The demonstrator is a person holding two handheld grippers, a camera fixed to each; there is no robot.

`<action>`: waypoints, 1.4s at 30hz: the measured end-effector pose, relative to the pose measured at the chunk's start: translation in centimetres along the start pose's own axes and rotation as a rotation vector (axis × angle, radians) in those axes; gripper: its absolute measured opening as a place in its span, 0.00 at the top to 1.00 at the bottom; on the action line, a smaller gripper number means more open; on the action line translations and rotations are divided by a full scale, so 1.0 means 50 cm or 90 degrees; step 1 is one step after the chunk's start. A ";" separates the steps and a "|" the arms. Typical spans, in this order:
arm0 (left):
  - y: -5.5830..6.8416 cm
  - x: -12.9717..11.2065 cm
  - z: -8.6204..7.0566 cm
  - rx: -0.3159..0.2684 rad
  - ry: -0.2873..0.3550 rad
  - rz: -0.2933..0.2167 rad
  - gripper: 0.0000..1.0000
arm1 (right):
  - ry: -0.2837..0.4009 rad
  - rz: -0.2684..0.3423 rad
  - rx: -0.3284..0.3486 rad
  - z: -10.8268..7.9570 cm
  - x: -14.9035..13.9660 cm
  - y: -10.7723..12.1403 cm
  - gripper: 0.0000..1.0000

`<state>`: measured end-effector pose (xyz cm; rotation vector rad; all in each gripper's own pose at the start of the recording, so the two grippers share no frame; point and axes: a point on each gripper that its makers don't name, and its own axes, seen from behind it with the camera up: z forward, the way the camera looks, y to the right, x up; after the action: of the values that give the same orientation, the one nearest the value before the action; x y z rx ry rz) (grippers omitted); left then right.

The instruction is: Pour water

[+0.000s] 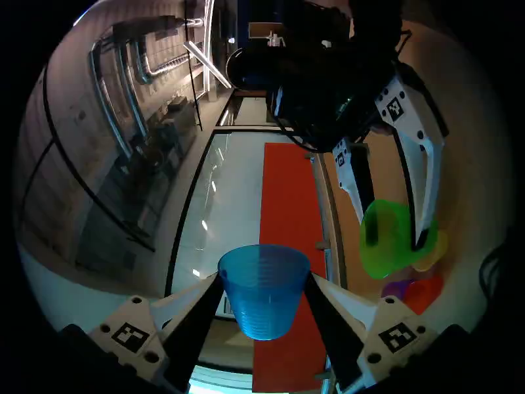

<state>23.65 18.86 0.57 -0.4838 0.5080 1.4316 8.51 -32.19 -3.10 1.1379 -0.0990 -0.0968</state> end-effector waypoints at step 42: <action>0.025 -0.060 0.018 -0.077 0.004 -0.755 0.15 | 0.012 -0.006 -0.011 -0.013 0.028 0.006 0.10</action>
<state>22.24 17.09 3.09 -0.7156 0.0680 0.3147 10.00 -31.64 -3.06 1.1212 -0.0752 -0.0950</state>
